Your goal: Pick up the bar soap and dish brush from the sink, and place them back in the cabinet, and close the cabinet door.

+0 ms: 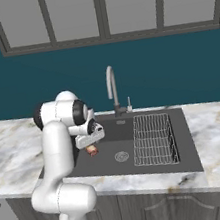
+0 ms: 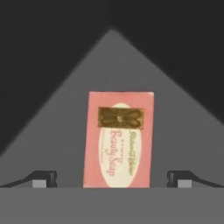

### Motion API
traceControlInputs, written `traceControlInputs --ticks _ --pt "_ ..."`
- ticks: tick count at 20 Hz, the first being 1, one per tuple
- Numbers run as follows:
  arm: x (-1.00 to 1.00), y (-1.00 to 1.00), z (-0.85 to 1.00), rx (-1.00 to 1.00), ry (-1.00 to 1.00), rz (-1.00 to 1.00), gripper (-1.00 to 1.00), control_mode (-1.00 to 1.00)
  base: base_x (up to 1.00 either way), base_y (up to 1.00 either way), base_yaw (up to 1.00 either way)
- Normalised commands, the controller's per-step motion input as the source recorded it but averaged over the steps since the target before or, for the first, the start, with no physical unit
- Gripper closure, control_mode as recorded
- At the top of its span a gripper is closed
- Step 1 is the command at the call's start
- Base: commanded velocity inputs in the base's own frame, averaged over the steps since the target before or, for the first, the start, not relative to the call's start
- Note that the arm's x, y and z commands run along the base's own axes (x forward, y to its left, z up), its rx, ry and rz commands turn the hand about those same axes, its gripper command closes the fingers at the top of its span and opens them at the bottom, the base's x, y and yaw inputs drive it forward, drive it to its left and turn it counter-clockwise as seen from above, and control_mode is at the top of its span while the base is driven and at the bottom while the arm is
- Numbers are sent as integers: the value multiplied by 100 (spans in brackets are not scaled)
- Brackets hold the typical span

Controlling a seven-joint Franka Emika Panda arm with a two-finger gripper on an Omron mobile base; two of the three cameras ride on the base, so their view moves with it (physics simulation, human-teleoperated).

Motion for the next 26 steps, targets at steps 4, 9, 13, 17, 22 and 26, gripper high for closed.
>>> traceControlInputs --ticks 4,9,13,17,22,26 --pt "7 0 -23 0 0 0 -100 -100 0 0 0" --pt "7 1 -22 0 0 0 -100 -100 0 0 0" --pt "11 4 -17 0 0 0 -100 -100 0 0 0" --pt "9 3 -15 0 0 0 -100 -100 0 0 0" --pt "4 5 -19 0 0 0 100 -100 0 0 0" --pt "1 0 0 0 0 0 100 -100 0 0 0"
